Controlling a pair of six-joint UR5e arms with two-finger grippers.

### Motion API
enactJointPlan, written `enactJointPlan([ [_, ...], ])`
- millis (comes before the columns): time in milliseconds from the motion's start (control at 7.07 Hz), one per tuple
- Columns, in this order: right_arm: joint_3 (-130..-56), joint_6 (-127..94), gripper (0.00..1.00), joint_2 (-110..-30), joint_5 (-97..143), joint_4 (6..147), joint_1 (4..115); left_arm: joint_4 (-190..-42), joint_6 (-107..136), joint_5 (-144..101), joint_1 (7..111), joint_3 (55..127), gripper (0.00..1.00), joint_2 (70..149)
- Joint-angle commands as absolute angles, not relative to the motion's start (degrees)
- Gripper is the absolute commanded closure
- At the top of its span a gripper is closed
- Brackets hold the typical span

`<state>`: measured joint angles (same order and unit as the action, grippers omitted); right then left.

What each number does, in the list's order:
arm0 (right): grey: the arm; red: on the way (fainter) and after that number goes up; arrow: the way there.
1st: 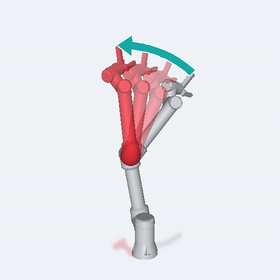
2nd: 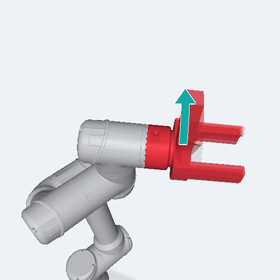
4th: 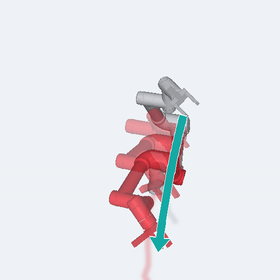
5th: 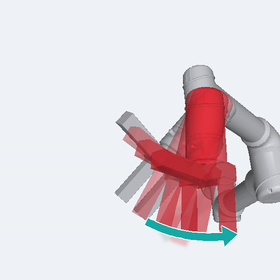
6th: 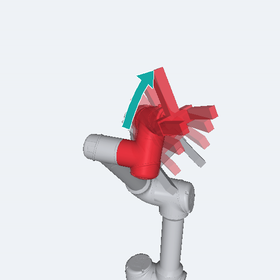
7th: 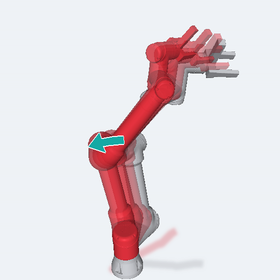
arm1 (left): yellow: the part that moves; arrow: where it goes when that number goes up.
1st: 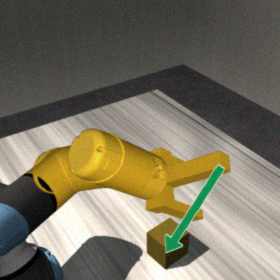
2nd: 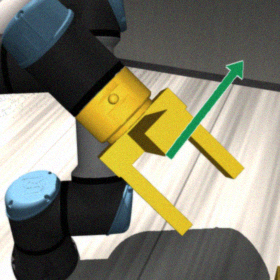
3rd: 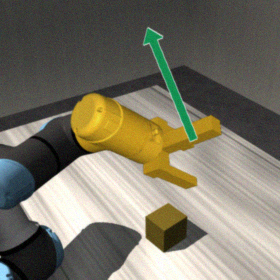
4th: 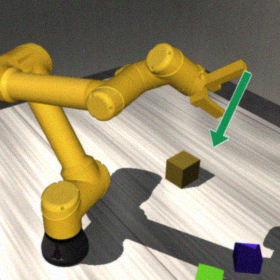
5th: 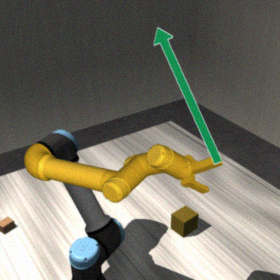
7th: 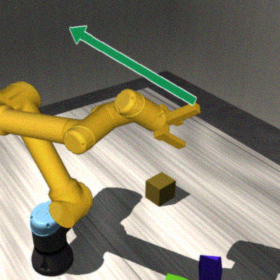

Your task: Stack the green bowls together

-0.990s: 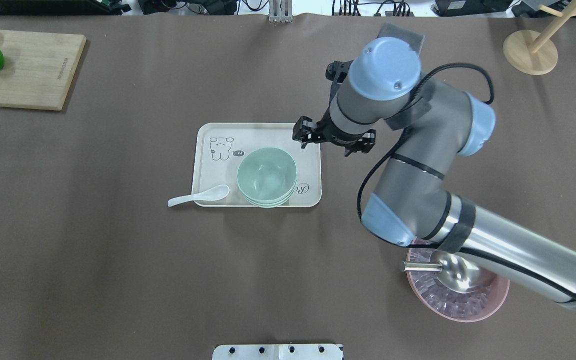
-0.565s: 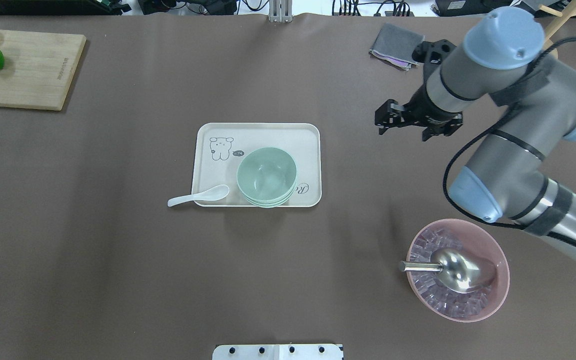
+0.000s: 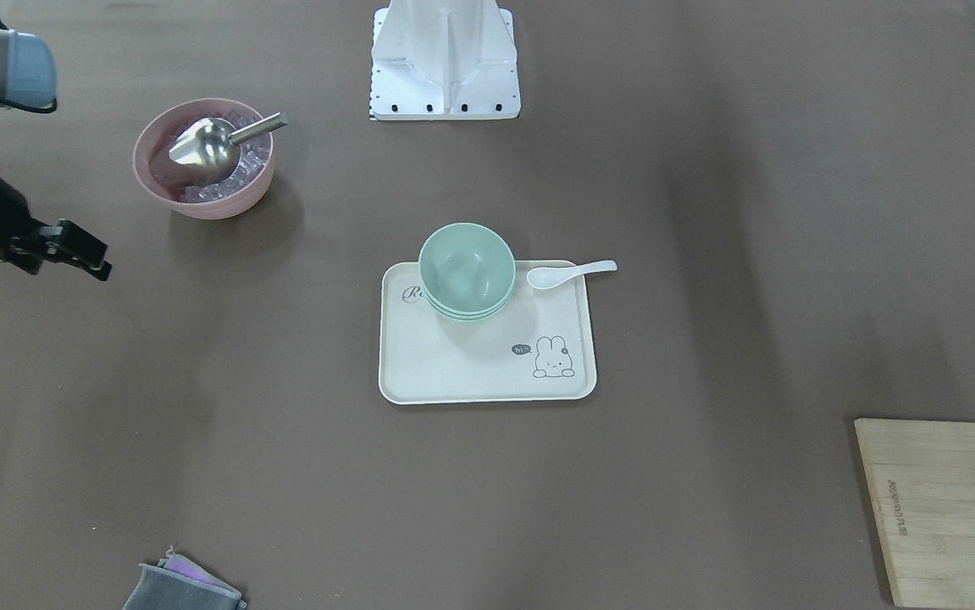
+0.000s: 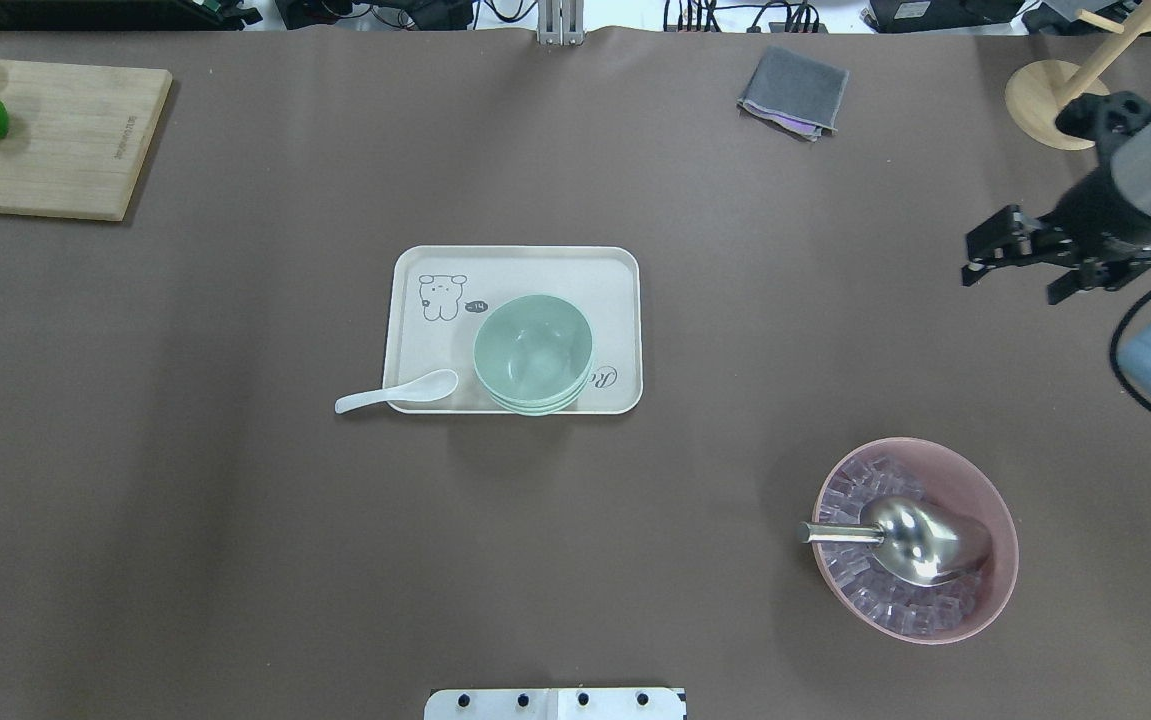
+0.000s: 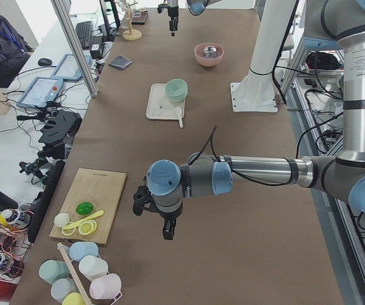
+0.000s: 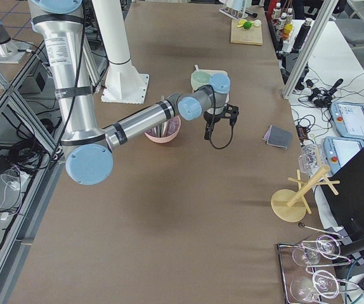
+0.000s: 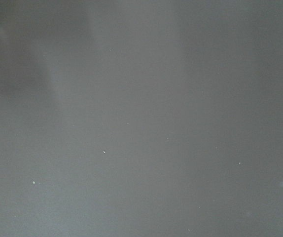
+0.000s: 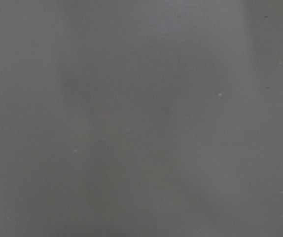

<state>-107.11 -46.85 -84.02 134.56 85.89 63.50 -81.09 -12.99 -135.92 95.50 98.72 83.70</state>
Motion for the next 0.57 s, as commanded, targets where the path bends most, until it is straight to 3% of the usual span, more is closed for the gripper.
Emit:
enactJointPlan([
  [0, -107.7, -26.6, 0.0, -96.0, 133.1, 85.3, 74.6, -81.2, -3.9, -135.8, 95.4, 102.4, 0.01, 83.6],
  [424, -107.4, -10.9, 0.0, -106.0, 130.9, 85.6, 84.0, -81.6, -4.0, -136.1, 95.3, 102.7, 0.01, 82.9],
])
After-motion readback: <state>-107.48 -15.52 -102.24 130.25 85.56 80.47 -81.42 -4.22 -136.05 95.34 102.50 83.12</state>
